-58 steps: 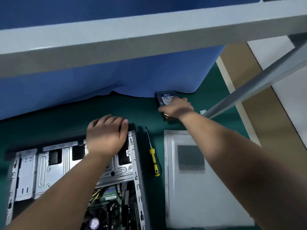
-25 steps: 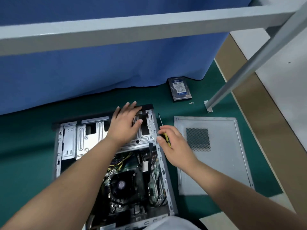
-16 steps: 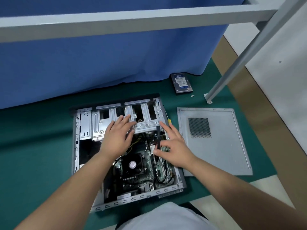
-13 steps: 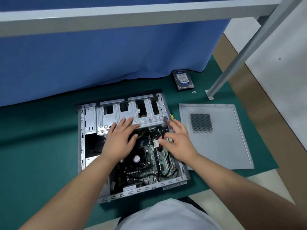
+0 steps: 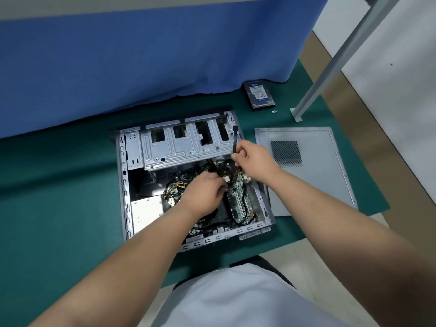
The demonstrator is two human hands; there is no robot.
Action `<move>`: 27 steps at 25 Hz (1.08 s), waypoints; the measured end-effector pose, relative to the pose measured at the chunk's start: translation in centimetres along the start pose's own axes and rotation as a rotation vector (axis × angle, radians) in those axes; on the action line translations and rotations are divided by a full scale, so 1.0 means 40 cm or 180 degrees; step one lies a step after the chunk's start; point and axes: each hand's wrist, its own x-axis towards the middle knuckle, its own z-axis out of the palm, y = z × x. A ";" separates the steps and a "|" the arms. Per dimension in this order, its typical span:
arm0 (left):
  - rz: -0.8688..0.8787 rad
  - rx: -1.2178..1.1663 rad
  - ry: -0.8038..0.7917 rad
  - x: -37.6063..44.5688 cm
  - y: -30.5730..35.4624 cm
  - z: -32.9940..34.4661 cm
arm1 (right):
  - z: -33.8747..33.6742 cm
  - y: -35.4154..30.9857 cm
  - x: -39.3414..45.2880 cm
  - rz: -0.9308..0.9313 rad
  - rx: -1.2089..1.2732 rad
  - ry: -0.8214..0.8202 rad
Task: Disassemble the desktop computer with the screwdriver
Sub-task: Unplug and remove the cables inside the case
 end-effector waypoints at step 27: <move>-0.1311 -0.3957 0.0218 -0.193 -0.090 -0.144 | 0.030 0.013 -0.007 0.0025 -0.0006 0.0078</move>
